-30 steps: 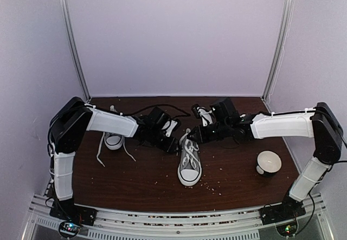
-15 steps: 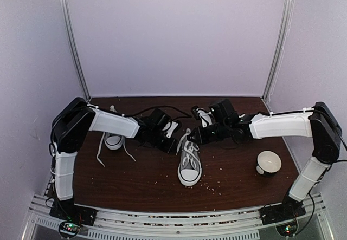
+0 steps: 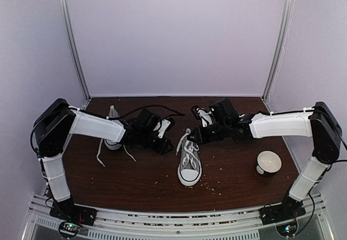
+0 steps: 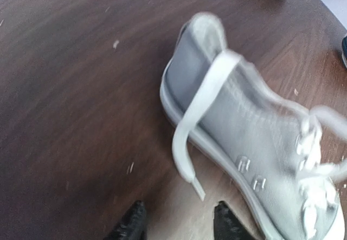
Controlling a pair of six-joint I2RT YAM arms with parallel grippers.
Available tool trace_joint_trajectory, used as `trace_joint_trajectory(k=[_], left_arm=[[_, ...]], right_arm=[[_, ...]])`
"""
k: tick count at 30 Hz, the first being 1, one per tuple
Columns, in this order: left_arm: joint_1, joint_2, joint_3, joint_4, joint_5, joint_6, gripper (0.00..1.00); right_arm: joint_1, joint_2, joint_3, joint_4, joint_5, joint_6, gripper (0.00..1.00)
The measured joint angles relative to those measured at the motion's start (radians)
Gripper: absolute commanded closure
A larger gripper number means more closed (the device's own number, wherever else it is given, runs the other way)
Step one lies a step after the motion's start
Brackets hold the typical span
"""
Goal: Tie the shoes
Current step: Adjust the shoe at the center of the board.
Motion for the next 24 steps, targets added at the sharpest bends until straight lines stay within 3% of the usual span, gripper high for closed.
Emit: trace_joint_trajectory(k=[7, 11, 20, 24], left_arm=[[-0.011, 0.178, 0.248, -0.085, 0.039, 0.065, 0.51], [-0.010, 0.262, 0.344, -0.150, 0.044, 0.090, 0.57], [-0.012, 0.281, 0.363, -0.193, 0.008, 0.104, 0.65], [-0.014, 0.281, 0.365, -0.202, 0.018, 0.119, 0.64]], right_arm=[[-0.003, 0.000, 0.000, 0.003, -0.004, 0.000, 1.00], [-0.008, 0.000, 0.000, 0.004, -0.014, 0.000, 1.00], [-0.014, 0.000, 0.000, 0.004, -0.035, 0.000, 1.00], [-0.018, 0.000, 0.009, 0.003, -0.040, 0.000, 1.00]])
